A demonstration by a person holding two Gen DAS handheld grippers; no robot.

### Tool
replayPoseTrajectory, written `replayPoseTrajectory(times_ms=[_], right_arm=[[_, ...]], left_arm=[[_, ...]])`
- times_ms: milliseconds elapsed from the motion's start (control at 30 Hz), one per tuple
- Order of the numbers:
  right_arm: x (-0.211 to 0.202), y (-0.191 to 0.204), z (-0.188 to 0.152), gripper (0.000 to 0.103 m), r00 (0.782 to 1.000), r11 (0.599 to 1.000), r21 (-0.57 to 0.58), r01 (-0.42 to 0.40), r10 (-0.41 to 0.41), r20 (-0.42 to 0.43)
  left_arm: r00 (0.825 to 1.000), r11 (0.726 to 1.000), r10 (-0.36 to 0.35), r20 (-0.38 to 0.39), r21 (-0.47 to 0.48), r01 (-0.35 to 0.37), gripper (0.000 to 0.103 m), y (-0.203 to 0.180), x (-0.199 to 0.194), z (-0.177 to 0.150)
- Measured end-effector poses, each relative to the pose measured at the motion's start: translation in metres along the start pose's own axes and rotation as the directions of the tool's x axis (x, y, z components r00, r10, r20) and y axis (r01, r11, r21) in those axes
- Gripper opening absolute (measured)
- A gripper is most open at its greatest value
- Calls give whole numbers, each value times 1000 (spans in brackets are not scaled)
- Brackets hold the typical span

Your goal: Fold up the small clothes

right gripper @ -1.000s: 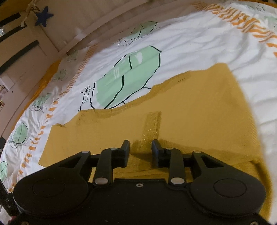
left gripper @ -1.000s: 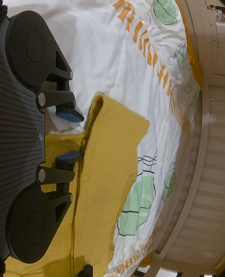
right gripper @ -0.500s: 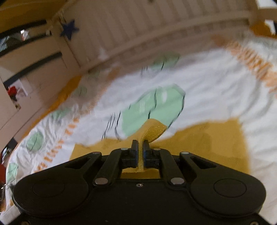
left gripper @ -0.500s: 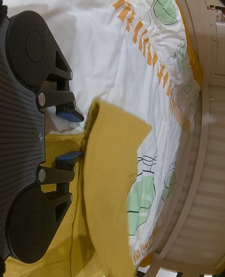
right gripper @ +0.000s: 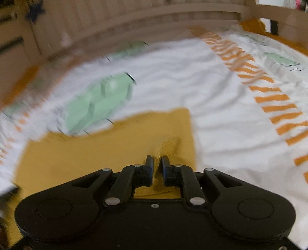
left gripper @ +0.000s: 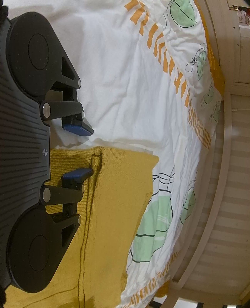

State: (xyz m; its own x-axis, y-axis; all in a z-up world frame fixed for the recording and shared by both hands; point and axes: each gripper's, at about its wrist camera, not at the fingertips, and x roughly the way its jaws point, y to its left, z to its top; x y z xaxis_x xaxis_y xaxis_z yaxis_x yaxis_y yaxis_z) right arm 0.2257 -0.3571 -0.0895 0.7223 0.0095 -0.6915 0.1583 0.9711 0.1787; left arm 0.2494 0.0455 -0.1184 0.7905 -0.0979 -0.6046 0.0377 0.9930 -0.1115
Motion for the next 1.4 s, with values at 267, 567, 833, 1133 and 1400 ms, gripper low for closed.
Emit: replayPoseTrajectory(times_ms=[267,567,833,1133,1400], right_arm=[[-25,1,-9,56,994,994,-58,98,-95,57],[-44,13,-1,61,992,995,-97,0,13,127],[-23,35,3,63,989,988,-115,-100,111,94],[-12,55,-2,64,982,977,-129,-168,177,60],[17,30,5,64,997,993,-92,-75,76,7]], left_arm=[[1000,1000,-3,-5,-1,3,37,0,-1,1],[1000,999,-24,8,-29,24,37,7,-42,21],[996,992,-74,49,107,69,37,-26,-14,55],[996,997,-30,-78,69,36,48,-5,46,38],[998,994,-3,-65,111,10,49,-14,43,36]])
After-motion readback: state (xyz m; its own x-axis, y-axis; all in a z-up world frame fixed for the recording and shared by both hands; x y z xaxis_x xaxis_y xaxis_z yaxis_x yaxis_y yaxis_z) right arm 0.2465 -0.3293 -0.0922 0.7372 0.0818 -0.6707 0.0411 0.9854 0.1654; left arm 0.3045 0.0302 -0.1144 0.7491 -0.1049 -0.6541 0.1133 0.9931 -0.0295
